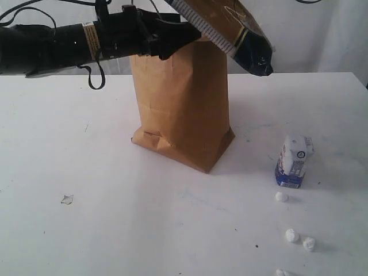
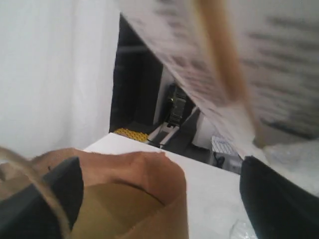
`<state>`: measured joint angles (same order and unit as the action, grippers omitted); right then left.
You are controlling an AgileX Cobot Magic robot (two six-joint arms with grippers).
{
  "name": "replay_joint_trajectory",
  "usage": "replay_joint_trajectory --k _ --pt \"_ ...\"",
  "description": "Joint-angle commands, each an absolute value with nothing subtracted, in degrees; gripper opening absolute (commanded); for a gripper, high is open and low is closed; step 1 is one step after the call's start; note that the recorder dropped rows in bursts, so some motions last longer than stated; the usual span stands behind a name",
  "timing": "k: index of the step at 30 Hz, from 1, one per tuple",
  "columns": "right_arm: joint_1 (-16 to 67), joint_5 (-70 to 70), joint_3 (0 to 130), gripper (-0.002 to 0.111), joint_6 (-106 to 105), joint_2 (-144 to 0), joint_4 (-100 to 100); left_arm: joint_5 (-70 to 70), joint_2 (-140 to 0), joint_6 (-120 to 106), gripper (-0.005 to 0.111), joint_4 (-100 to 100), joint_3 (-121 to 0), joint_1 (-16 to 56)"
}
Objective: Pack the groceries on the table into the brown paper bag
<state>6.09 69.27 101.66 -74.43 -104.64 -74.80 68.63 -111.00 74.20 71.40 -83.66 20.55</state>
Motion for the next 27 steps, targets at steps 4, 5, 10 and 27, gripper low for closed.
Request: replay_joint_trajectory --k 4,5,10,27 --pt "5.9 67.1 102.7 0.0 -74.8 -103.4 -79.4 70.0 -108.8 78.8 0.086 81.3 -84.1 20.7" --pt "5.9 67.3 102.7 0.0 -74.8 -103.4 -79.4 70.0 -108.5 78.9 0.086 81.9 -84.1 20.7" --pt "5.9 68.6 102.7 0.0 -74.7 -103.5 -77.5 70.0 -106.4 79.3 0.086 82.8 -84.1 20.7" --pt "5.9 69.1 102.7 0.0 -73.2 -103.5 -77.4 70.0 -105.4 94.7 0.086 99.9 -82.6 19.8"
